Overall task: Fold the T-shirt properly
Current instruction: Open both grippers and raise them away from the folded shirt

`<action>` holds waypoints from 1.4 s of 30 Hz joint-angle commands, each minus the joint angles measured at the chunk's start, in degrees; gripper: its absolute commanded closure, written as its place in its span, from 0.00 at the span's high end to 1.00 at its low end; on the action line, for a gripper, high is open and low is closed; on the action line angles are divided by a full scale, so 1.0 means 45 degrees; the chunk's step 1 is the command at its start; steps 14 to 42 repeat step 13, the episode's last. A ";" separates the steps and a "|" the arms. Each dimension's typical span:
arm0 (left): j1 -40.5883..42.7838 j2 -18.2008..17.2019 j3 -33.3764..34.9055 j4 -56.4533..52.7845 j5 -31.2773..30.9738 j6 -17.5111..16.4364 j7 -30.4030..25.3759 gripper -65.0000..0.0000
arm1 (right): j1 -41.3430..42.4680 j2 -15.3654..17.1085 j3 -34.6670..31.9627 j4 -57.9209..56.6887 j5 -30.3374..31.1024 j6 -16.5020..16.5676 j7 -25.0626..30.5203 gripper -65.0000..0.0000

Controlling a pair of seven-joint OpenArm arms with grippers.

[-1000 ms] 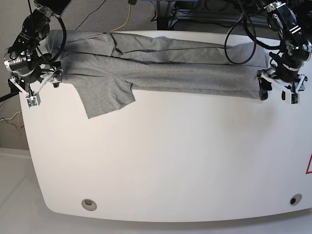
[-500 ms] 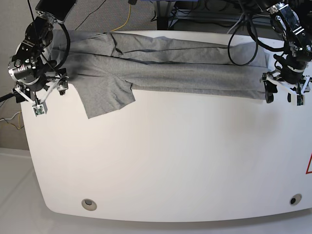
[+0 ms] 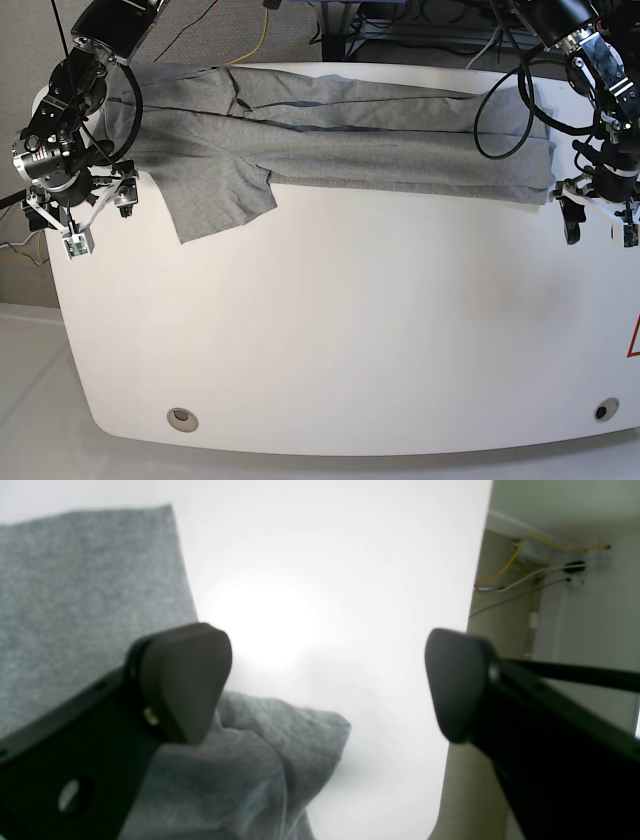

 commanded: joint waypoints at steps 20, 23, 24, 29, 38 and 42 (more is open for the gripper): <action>-0.0471 -0.0147 0.0025 0.0174 0.0218 -0.0056 -0.0263 0.71 | 0.0252 0.0226 0.0066 0.0186 -0.0034 -0.0074 -0.0068 0.96; -0.0471 -0.0147 0.0025 0.0174 0.0218 -0.0056 -0.0263 0.71 | 0.0252 0.0226 0.0066 0.0186 -0.0034 -0.0074 -0.0068 0.96; -0.0471 -0.0147 0.0025 0.0174 0.0218 -0.0056 -0.0263 0.71 | 0.0252 0.0226 0.0066 0.0186 -0.0034 -0.0074 -0.0068 0.96; -0.0471 -0.0147 0.0025 0.0174 0.0218 -0.0056 -0.0263 0.71 | 0.0252 0.0226 0.0066 0.0186 -0.0034 -0.0074 -0.0068 0.96; -0.0471 -0.0147 0.0025 0.0174 0.0218 -0.0056 -0.0263 0.71 | 0.0252 0.0226 0.0066 0.0186 -0.0034 -0.0074 -0.0068 0.96; -0.0471 -0.0147 0.0025 0.0174 0.0218 -0.0056 -0.0263 0.71 | 0.0252 0.0226 0.0066 0.0186 -0.0034 -0.0074 -0.0068 0.96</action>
